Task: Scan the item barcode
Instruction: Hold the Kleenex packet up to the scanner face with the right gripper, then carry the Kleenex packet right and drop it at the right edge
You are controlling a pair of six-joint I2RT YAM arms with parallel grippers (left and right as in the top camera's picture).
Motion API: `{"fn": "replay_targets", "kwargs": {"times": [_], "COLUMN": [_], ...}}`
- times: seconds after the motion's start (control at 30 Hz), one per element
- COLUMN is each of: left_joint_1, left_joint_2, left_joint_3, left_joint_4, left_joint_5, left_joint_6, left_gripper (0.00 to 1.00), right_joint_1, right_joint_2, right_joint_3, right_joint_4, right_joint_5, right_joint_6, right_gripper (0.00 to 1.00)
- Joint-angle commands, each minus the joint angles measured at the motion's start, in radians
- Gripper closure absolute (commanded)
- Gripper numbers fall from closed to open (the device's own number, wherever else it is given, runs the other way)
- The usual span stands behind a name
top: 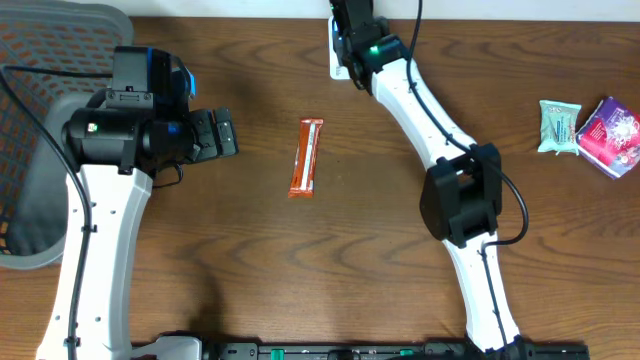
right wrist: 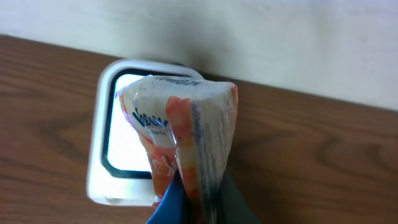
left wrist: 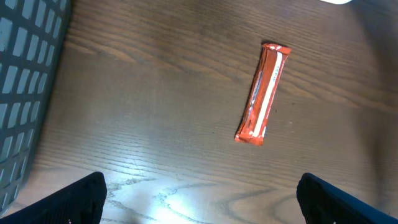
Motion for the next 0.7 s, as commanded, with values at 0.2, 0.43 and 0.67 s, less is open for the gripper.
{"fn": "replay_targets", "kwargs": {"times": [0.2, 0.43, 0.67], "left_joint_1": [0.003, 0.003, 0.003], "left_joint_2": [0.003, 0.003, 0.003], "left_joint_3": [0.005, 0.005, 0.005], "left_joint_4": [-0.002, -0.002, -0.002], "left_joint_5": [-0.006, -0.006, -0.006], "left_joint_6": [0.002, 0.002, 0.002], "left_gripper": [0.02, 0.02, 0.02], "right_joint_1": [-0.158, -0.359, -0.572], "right_joint_2": [-0.002, -0.003, -0.003], "right_joint_3": [0.109, 0.14, 0.139], "right_joint_4": [-0.236, -0.517, -0.714], "right_joint_5": [0.001, 0.075, 0.164], "right_joint_6": [0.186, 0.193, 0.193], "right_gripper": [0.99, 0.99, 0.99]}}
